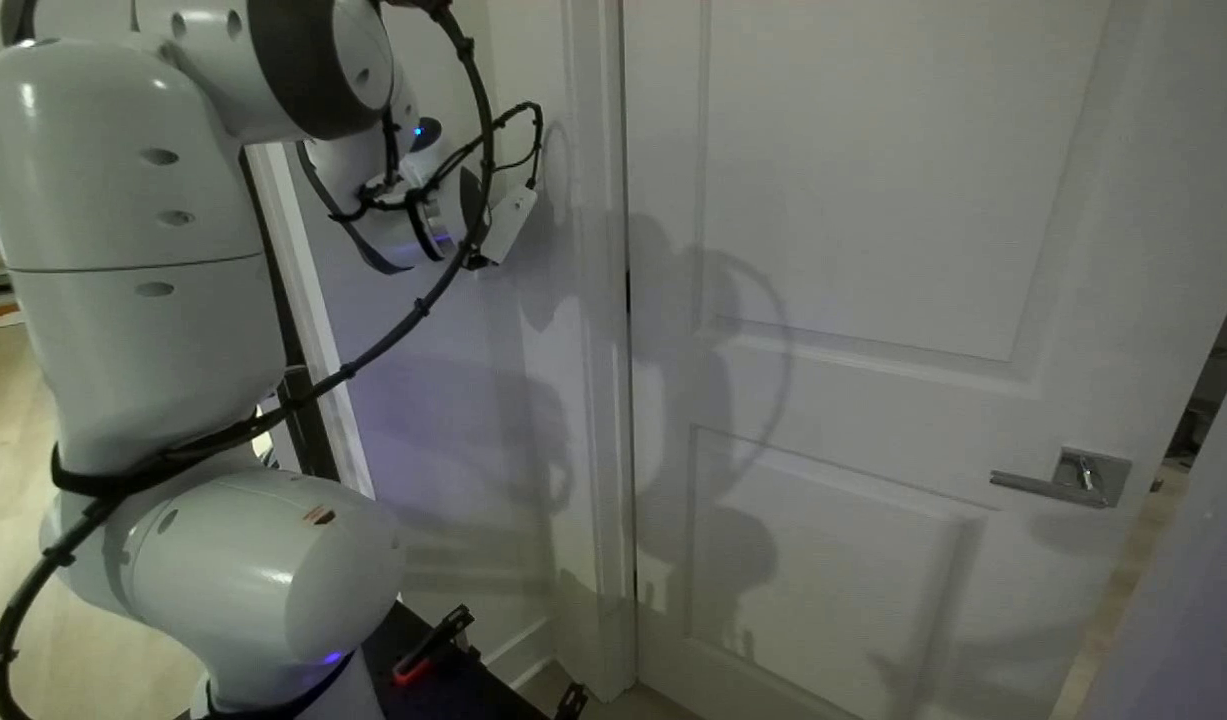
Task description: Switch off the light
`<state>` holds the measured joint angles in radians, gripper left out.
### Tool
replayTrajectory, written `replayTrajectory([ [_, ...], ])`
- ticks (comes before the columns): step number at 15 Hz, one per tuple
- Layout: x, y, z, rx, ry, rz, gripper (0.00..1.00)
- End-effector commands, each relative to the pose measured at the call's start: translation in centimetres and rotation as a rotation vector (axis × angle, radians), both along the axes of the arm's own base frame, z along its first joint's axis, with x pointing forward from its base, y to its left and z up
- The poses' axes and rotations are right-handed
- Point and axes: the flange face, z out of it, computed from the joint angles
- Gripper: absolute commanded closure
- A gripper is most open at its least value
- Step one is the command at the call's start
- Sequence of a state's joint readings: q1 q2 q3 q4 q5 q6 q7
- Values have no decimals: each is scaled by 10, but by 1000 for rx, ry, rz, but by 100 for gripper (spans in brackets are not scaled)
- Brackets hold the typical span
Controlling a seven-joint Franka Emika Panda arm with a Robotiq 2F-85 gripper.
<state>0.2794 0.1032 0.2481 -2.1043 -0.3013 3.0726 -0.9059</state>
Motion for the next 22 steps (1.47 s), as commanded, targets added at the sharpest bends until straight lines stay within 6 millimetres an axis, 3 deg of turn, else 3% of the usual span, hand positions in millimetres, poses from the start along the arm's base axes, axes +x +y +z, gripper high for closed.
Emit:
replayTrajectory([
  [1, 4, 1, 3, -26, 12, -8, 100],
  [8, -4, -18, 5, -144, 119, -55, 100],
  [14, -17, -49, 34, -212, 185, -117, 100],
  [17, -27, -76, 53, -228, 223, -135, 100],
  [21, -44, -131, 79, -239, 272, -152, 100],
  [22, -50, -150, 86, -242, 285, -156, 75],
])
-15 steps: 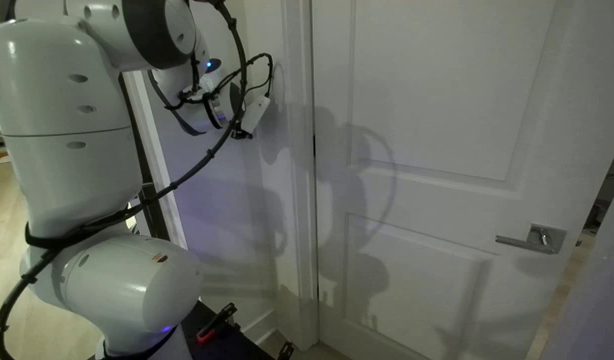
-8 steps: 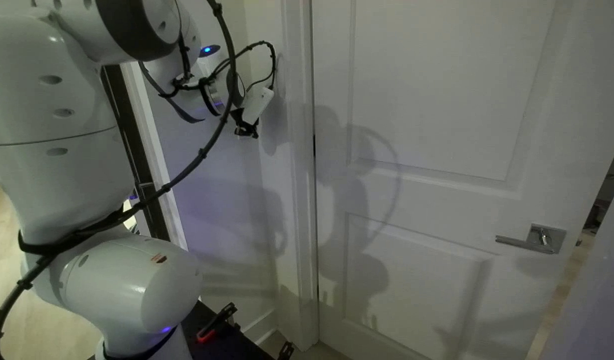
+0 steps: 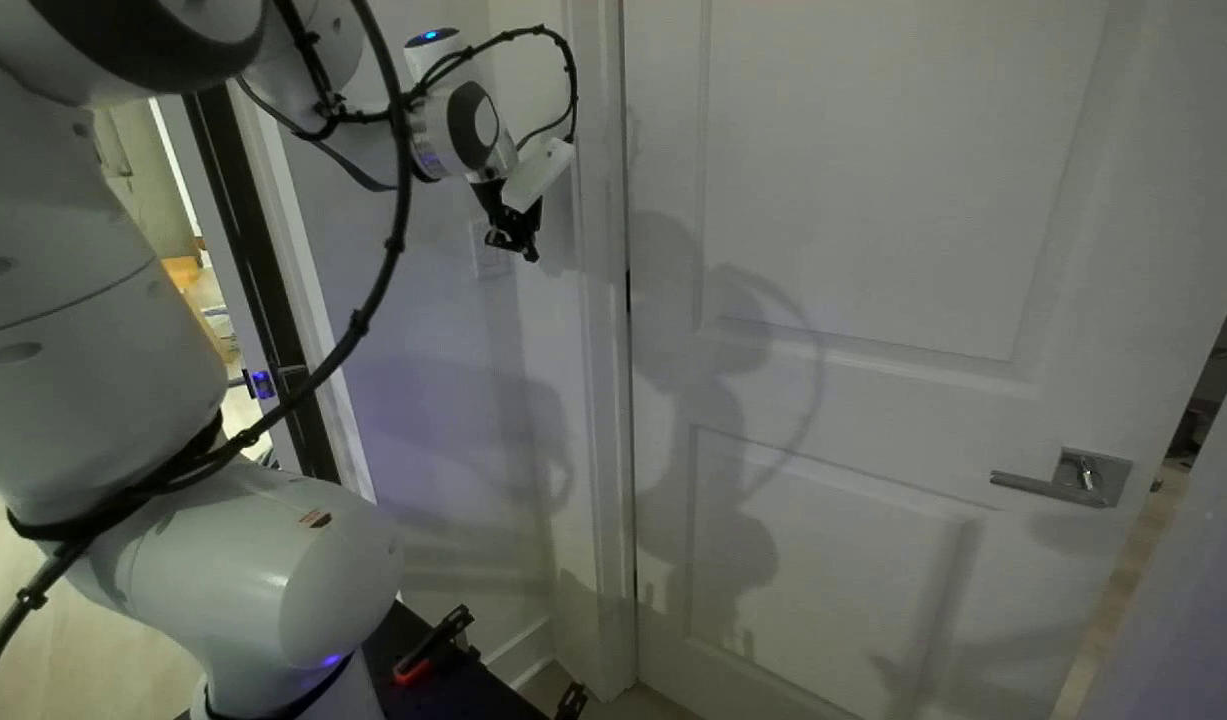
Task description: Switch off the light
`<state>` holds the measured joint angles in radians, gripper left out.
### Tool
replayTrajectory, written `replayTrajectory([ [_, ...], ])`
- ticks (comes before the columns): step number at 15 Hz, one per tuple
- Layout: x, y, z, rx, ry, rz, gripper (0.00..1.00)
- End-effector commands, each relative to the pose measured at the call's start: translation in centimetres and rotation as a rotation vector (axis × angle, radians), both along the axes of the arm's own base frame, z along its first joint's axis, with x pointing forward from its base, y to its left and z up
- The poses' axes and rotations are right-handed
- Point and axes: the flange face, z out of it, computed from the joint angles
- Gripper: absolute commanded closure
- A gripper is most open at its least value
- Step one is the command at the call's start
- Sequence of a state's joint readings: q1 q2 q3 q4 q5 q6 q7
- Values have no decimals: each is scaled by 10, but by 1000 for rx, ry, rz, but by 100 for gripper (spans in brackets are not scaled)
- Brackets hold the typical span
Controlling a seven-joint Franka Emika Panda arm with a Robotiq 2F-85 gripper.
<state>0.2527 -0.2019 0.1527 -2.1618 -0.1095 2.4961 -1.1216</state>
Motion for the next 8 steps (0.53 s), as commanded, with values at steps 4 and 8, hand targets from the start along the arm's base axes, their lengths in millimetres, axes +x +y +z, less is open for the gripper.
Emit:
replayTrajectory([
  [4, -47, -109, 45, -44, 64, -45, 50],
  [8, -72, -167, 66, -65, 94, -98, 20],
])
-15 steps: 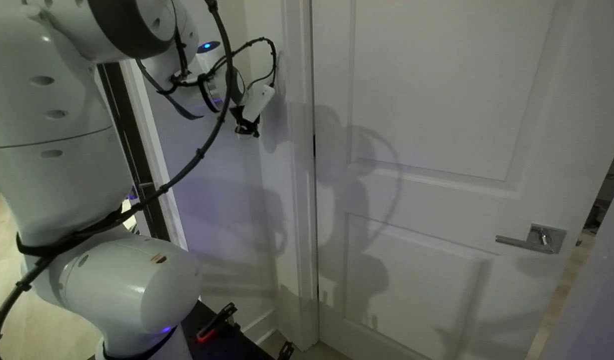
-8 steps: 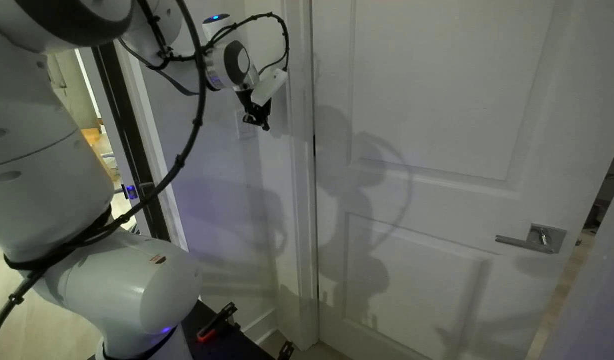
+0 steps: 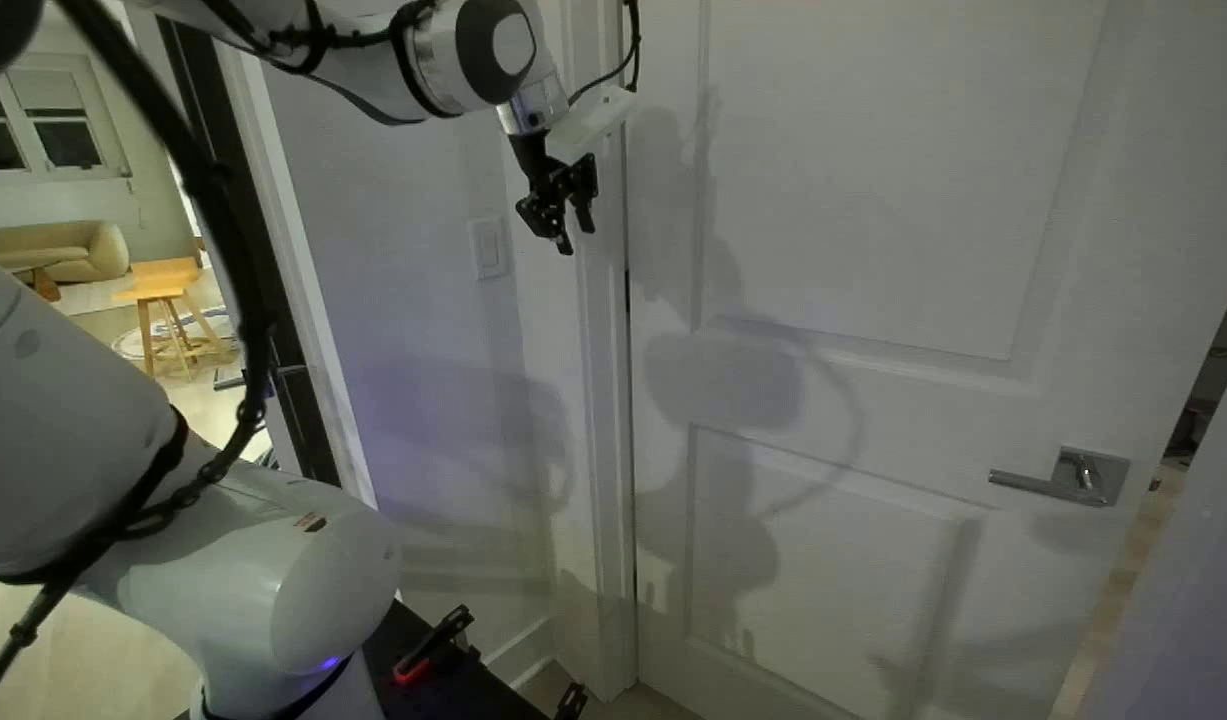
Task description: Switch off the light
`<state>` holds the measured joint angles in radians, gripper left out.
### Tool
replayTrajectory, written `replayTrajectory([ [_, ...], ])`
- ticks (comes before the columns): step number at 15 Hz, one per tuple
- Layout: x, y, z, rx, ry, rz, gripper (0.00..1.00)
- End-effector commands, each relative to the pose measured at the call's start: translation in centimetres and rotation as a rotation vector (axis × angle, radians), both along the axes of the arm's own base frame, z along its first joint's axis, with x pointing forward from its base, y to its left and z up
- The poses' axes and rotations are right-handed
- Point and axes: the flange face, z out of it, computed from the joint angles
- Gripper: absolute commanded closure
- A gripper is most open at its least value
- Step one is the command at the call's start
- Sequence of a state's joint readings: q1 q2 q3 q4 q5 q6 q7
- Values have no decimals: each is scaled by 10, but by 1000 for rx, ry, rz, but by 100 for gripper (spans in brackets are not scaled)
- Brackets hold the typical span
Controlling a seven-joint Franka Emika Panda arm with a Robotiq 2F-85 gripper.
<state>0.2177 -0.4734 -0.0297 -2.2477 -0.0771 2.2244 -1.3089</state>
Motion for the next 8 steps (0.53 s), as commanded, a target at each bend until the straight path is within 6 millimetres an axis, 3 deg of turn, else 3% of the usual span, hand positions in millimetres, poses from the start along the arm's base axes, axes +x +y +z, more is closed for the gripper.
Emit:
replayTrajectory([
  [1, -29, -40, 15, -18, 14, -32, 13],
  [3, -39, -59, 22, -25, 17, -64, 1],
  [8, -51, -96, 31, -23, 27, -154, 0],
])
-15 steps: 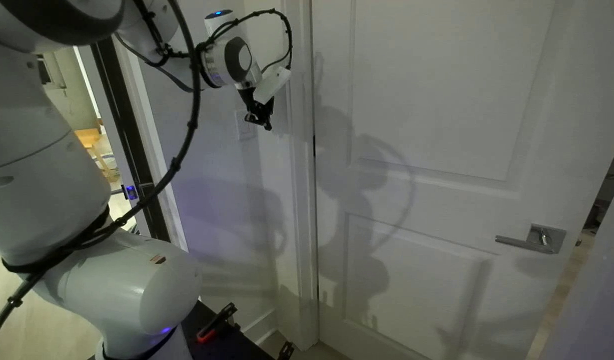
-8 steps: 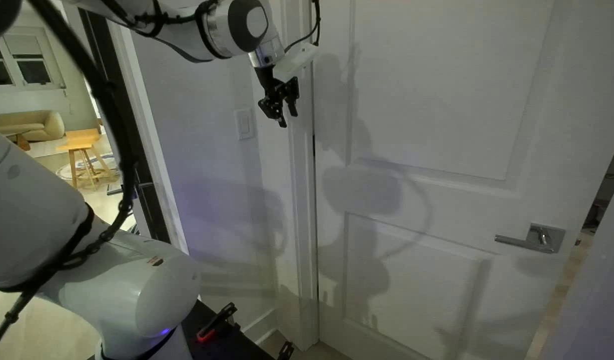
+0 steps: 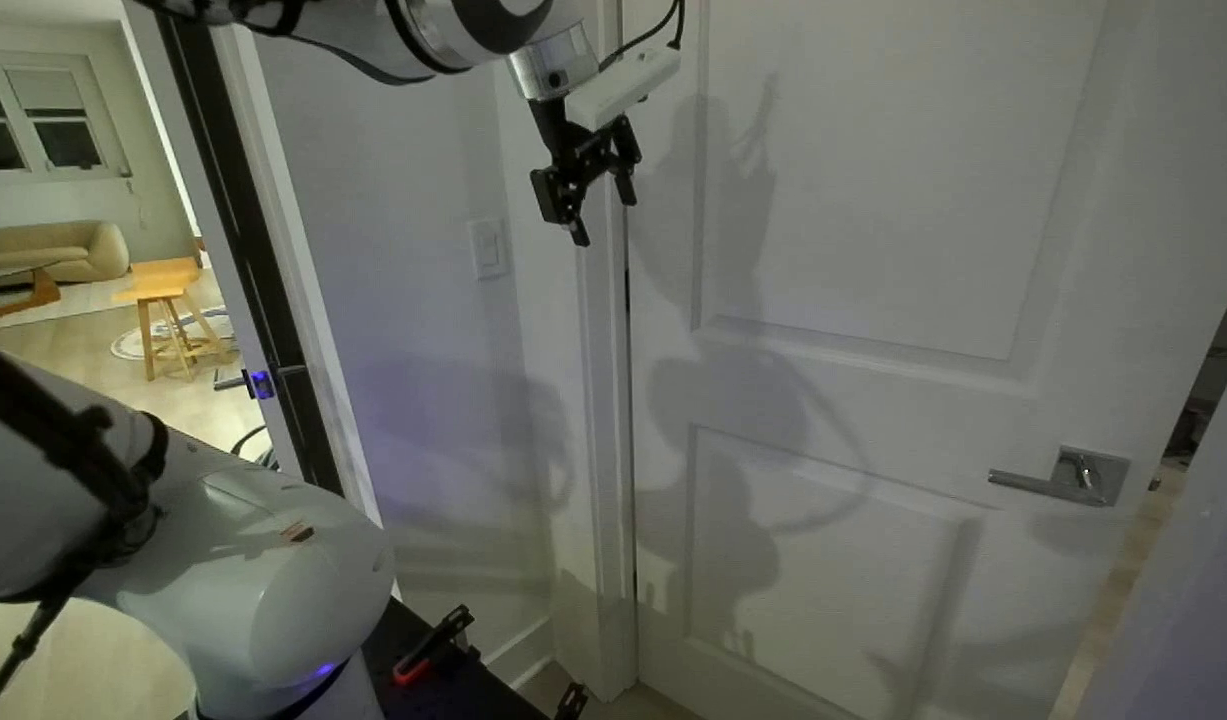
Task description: Switch off the light
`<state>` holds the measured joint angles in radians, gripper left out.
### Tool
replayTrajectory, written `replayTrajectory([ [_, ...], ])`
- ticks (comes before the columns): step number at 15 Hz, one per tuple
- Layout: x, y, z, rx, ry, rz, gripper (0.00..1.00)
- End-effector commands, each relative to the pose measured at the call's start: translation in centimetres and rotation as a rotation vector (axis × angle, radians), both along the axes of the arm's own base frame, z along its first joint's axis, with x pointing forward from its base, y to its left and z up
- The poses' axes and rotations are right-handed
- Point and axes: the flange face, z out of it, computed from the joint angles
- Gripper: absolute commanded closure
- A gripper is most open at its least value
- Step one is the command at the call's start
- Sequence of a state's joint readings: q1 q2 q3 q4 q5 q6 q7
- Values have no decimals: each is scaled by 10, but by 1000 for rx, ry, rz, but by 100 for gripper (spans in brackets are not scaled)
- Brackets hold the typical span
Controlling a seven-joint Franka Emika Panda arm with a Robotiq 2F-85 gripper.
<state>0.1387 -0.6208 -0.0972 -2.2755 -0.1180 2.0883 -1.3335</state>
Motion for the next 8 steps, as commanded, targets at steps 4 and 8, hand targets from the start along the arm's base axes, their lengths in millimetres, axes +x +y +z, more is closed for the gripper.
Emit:
replayTrajectory([
  [4, -4, -28, 3, -3, 2, -62, 0],
  [8, -3, -25, 2, -4, 3, -55, 0],
])
